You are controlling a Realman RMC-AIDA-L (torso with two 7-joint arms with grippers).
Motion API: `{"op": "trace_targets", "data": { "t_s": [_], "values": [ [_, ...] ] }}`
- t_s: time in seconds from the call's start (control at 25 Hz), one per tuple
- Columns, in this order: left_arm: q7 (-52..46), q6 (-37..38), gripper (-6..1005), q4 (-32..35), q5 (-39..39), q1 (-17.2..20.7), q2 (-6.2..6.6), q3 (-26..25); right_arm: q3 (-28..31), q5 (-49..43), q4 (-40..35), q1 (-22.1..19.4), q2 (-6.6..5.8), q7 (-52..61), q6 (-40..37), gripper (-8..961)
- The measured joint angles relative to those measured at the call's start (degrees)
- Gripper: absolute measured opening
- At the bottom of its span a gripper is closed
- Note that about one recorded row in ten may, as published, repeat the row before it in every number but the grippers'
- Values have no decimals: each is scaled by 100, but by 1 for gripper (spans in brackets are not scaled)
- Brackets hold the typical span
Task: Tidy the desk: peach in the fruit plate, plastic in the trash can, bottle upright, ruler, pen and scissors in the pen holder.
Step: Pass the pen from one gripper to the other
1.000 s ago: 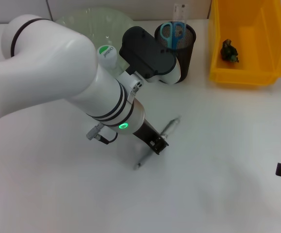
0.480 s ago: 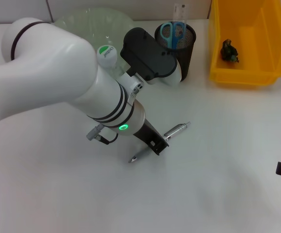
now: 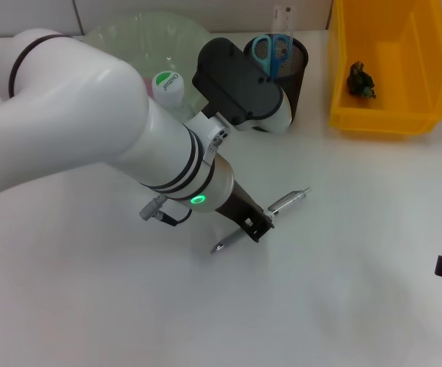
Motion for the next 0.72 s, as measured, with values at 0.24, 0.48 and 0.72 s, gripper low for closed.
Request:
{"op": "trace_targets", "data": {
  "t_s": [0.24, 0.48, 0.72],
  "values": [
    [99, -6, 131, 404, -8, 204, 16, -198, 17, 0, 0, -9, 0, 0, 0, 688],
    [287, -92, 131, 707, -129, 372, 9, -453, 68, 1, 5, -15, 0, 0, 0, 683],
    [1335, -583, 131, 805, -1547, 411, 19, -1251, 70, 9, 67, 2, 0, 0, 0, 678]
  ]
}}
